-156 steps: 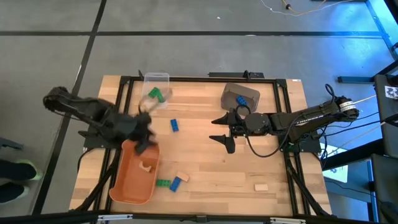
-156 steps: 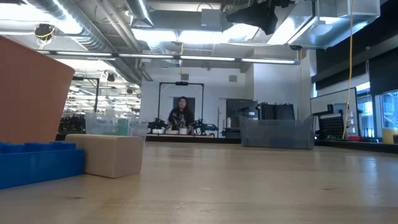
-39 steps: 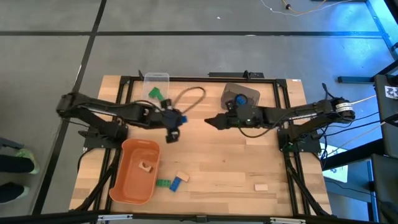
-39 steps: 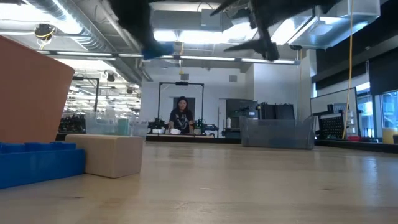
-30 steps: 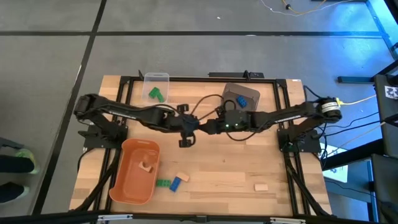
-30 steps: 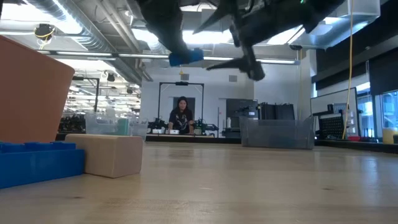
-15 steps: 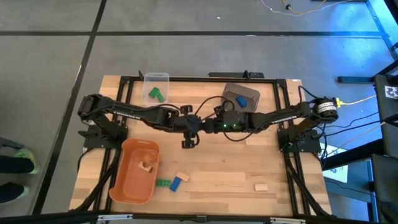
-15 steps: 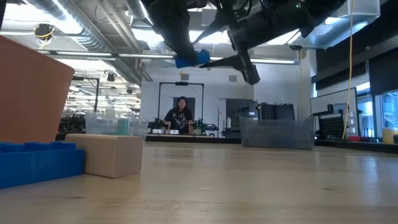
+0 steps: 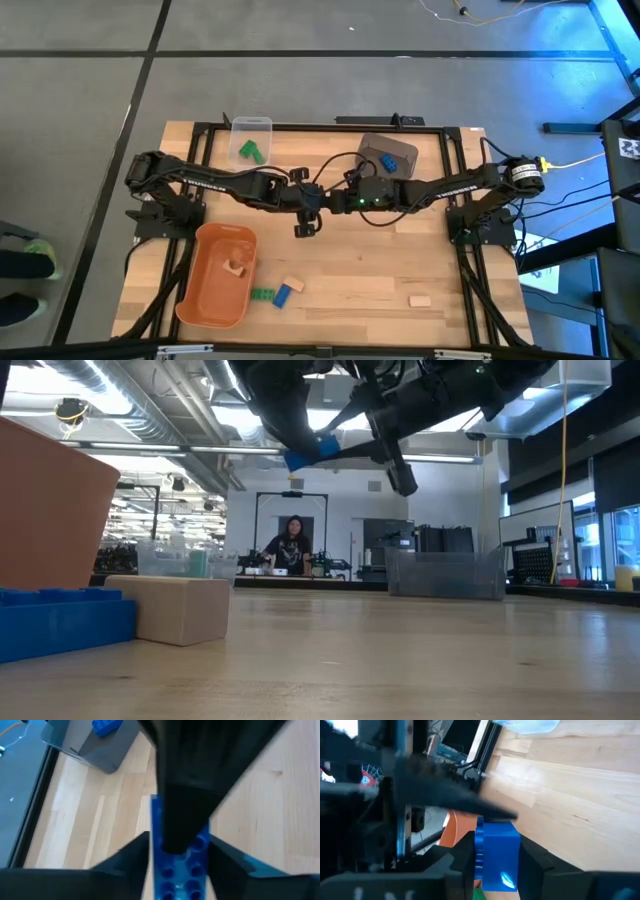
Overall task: Sort & place blocks by color
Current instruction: Put the top blue game piece into the black bin
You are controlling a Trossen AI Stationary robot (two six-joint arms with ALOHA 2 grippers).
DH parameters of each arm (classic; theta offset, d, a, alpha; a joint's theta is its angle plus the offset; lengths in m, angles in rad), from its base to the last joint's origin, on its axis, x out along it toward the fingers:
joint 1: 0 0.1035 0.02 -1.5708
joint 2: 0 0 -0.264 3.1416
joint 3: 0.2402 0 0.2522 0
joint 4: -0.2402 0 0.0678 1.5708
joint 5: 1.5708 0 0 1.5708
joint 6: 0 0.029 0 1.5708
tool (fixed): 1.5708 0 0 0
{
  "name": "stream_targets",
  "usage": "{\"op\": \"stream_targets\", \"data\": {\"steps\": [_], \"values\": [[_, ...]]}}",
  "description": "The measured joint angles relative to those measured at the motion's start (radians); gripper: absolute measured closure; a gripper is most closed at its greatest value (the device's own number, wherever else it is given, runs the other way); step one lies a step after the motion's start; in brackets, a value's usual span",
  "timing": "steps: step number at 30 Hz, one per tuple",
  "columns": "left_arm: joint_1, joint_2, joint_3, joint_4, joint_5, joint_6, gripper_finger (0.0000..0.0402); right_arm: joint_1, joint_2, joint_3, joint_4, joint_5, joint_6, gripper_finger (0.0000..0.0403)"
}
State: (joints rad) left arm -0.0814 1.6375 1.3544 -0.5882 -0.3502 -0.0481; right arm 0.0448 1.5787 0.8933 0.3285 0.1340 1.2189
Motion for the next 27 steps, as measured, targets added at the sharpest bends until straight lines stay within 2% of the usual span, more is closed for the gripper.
{"op": "stream_targets", "data": {"steps": [3, 6, 12, 16, 19, 21, 23, 27], "values": [[0.0, 0.0, 0.017, -0.049, -0.038, -0.021, 0.0168, 0.001, 0.0, 0.002, 0.001, -0.006, -0.029, 0.0305], [0.001, 0.001, 0.07, -0.149, -0.045, -0.008, 0.0129, -0.006, -0.02, 0.005, -0.02, -0.01, -0.057, 0.0302], [0.002, -0.057, 0.155, -0.28, -0.043, -0.007, 0.0114, -0.056, -0.145, 0.0, -0.283, -0.013, -0.178, 0.0305], [0.002, -0.171, 0.115, -0.333, -0.066, -0.083, 0.0112, -0.086, -0.275, 0.001, -0.532, 0.038, -0.252, 0.0305], [0.003, -0.312, 0.016, -0.307, -0.1, -0.171, 0.0112, -0.104, -0.382, 0.002, -0.672, 0.117, -0.278, 0.0302], [0.003, -0.422, -0.076, -0.219, -0.1, -0.235, 0.0114, -0.121, -0.445, 0.0, -0.768, 0.177, -0.284, 0.0304], [-0.005, -0.521, -0.177, -0.154, -0.101, -0.294, 0.0115, -0.13, -0.495, 0.0, -0.804, 0.228, -0.281, 0.0305], [-0.022, -0.706, -0.351, 0.077, -0.117, -0.356, 0.0113, -0.147, -0.568, 0.001, -0.833, 0.29, -0.283, 0.0305]]}}
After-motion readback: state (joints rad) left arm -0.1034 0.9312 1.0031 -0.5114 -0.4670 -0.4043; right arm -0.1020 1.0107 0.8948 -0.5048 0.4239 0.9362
